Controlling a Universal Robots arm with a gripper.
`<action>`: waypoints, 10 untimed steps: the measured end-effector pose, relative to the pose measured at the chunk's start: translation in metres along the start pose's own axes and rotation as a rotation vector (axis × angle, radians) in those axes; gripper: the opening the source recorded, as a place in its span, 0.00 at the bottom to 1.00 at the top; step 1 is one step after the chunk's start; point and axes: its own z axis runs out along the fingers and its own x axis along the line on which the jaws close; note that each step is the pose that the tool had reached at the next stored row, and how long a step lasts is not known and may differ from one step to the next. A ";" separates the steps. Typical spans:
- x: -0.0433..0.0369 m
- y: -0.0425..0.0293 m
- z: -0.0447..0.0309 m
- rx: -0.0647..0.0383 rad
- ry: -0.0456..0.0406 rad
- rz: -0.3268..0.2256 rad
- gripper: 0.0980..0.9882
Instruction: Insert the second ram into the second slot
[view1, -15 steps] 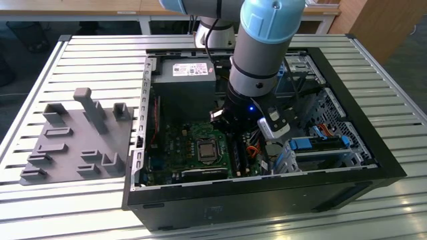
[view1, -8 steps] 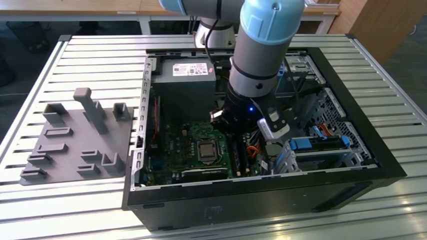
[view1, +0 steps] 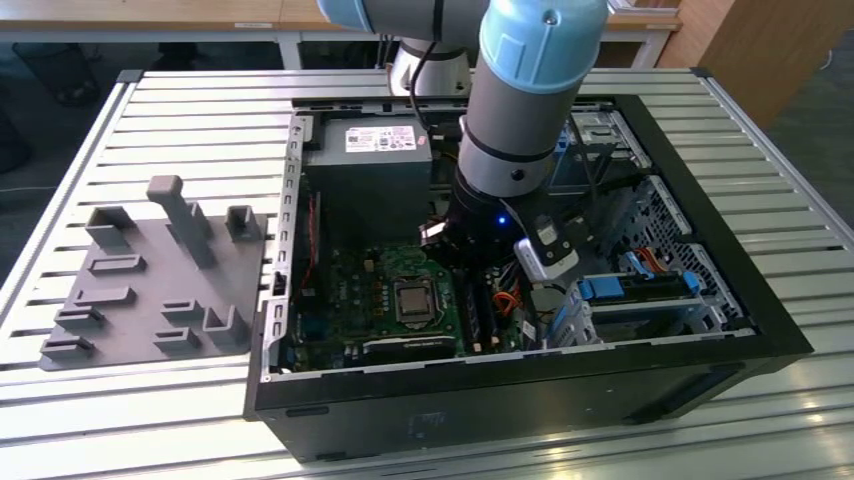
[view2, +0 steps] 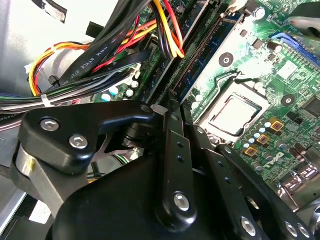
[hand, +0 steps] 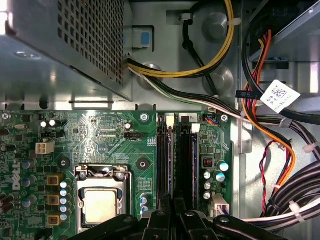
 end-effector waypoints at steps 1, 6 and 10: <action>0.0000 0.0000 0.0001 0.000 0.0000 0.000 0.04; 0.0000 0.0000 0.0002 0.000 -0.0001 0.000 0.05; 0.0000 0.0000 0.0000 0.000 0.0000 0.000 0.12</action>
